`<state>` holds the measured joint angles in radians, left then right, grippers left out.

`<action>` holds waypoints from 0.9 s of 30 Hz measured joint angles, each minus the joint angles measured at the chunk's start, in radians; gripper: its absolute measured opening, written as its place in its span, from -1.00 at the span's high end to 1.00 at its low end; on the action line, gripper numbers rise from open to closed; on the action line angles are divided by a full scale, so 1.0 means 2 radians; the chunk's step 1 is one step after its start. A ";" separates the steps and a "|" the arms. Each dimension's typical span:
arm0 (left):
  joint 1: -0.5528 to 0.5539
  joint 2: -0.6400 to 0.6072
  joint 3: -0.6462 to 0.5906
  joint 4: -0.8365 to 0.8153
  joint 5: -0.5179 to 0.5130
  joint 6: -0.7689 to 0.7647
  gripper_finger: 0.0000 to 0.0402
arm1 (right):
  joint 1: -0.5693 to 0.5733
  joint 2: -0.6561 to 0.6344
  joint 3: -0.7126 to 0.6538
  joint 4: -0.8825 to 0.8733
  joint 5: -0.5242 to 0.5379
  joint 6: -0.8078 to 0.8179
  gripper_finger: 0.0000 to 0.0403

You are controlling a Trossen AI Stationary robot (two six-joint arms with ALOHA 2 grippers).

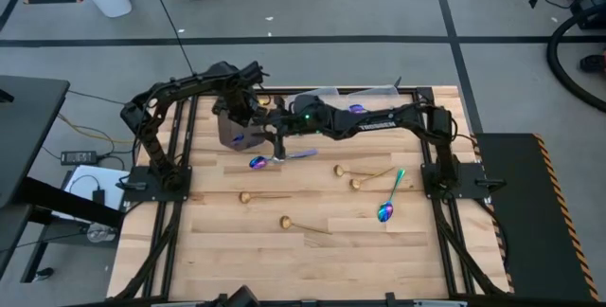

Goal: Sort silverware by color (type)
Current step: Put the blue spoon into the right transparent bin

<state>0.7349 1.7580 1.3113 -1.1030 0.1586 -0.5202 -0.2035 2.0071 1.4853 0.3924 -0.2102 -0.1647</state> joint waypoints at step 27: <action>0.019 -0.060 0.000 0.022 0.028 0.034 0.89 | -0.025 -0.064 0.000 -0.184 -0.010 -0.025 0.25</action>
<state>0.7737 1.6378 1.3121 -1.0581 0.2146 -0.4525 -0.2540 1.8782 1.4849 0.0239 -0.2294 -0.2146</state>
